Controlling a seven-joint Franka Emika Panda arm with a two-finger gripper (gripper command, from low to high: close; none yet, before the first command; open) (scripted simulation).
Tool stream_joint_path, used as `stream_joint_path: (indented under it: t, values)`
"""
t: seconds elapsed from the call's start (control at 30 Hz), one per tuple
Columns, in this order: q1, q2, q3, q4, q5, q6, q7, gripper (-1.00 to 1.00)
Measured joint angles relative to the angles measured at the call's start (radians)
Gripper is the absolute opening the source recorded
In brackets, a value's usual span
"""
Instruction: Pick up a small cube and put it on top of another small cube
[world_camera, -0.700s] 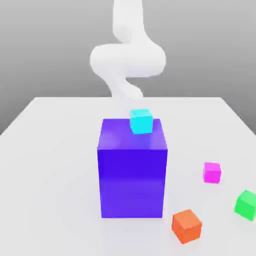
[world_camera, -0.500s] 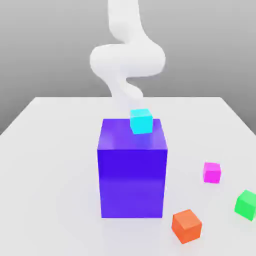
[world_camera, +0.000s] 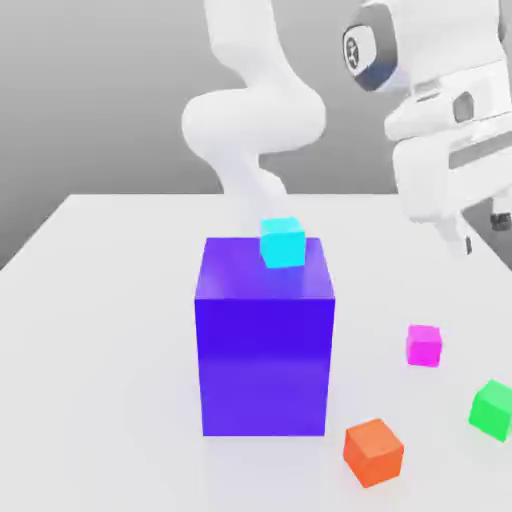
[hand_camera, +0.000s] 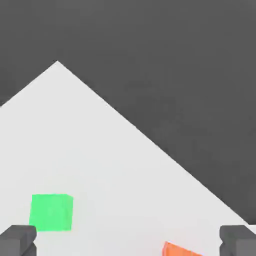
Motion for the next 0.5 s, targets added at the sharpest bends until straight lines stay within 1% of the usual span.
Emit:
stream_joint_path:
  t: [0.17,0.3,0.4,0.5]
  values:
    - [0.078,0.101,0.057,-0.078,0.003,0.077,-0.067,0.00]
    - [0.125,0.180,0.108,-0.141,-0.031,0.142,-0.094,0.00]
    - [0.153,0.238,0.147,-0.190,-0.096,0.191,-0.087,0.00]
    - [0.166,0.298,0.173,-0.222,-0.200,0.242,-0.046,0.00]
